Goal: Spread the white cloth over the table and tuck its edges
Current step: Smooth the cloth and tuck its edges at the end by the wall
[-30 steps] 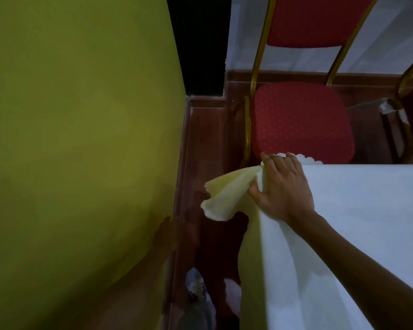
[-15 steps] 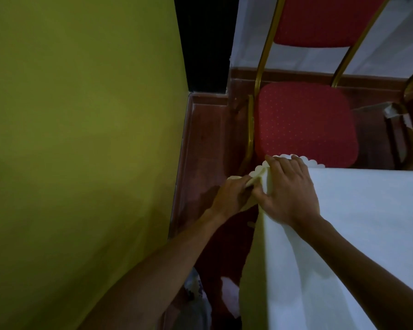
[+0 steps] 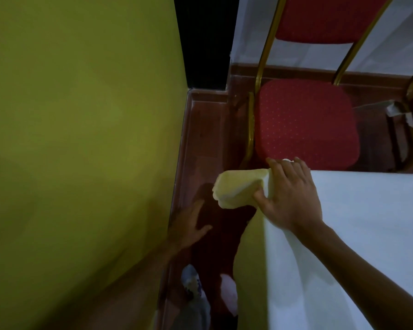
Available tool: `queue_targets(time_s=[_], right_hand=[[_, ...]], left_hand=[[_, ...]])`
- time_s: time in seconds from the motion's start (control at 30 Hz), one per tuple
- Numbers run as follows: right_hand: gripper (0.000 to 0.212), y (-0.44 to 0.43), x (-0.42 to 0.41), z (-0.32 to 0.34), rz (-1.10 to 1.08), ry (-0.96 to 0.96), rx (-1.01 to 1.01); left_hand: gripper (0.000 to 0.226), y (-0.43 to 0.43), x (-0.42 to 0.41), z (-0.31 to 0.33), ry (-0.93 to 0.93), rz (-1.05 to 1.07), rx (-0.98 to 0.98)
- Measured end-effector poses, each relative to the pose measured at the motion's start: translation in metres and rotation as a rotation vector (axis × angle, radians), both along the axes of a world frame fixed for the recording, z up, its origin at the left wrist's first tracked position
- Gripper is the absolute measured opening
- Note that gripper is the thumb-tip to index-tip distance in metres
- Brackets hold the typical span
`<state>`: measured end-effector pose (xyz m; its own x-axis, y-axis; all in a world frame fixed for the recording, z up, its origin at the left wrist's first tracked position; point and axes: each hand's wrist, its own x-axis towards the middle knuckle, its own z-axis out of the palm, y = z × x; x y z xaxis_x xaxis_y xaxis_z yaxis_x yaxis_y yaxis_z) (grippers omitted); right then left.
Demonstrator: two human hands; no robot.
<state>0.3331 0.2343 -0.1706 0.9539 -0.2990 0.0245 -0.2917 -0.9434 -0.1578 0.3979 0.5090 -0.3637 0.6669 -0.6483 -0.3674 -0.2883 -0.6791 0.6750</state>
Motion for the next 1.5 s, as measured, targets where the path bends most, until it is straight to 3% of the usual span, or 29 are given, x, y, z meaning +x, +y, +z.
queue_targets(time_s=[0.2,0.33,0.4,0.67,0.83,0.93,1.13,1.23,1.5], right_hand=[[0.068,-0.002,0.001,-0.002,0.005,0.009,0.009],[0.066,-0.003,0.001,-0.004,0.002,-0.028,0.006],[0.064,-0.004,0.001,-0.006,0.001,-0.038,0.006],[0.061,-0.005,0.002,-0.004,0.011,-0.054,0.016],[0.062,-0.005,0.001,-0.004,0.015,-0.066,0.031],[0.063,-0.007,0.002,-0.004,0.010,-0.063,0.030],[0.060,-0.005,0.001,-0.003,0.011,-0.034,0.040],[0.062,-0.006,0.001,-0.003,0.006,-0.022,0.043],[0.064,-0.004,0.001,0.002,-0.018,-0.007,0.068]], left_hand=[[0.090,-0.123,0.016,0.056,-0.061,0.027,-0.324],[0.032,-0.149,0.020,0.045,-0.080,-0.022,-0.367],[0.024,-0.147,0.019,0.031,-0.093,-0.031,-0.342],[0.035,-0.128,0.019,-0.003,-0.069,-0.069,-0.258],[0.049,-0.086,0.015,-0.039,-0.084,-0.026,0.082],[0.047,-0.078,0.011,-0.041,-0.150,-0.089,0.067],[0.043,-0.056,0.021,-0.039,-0.142,0.004,0.016],[0.063,-0.025,0.037,-0.023,-0.106,0.096,-0.055],[0.029,-0.004,0.139,0.021,-0.385,-0.107,0.031]])
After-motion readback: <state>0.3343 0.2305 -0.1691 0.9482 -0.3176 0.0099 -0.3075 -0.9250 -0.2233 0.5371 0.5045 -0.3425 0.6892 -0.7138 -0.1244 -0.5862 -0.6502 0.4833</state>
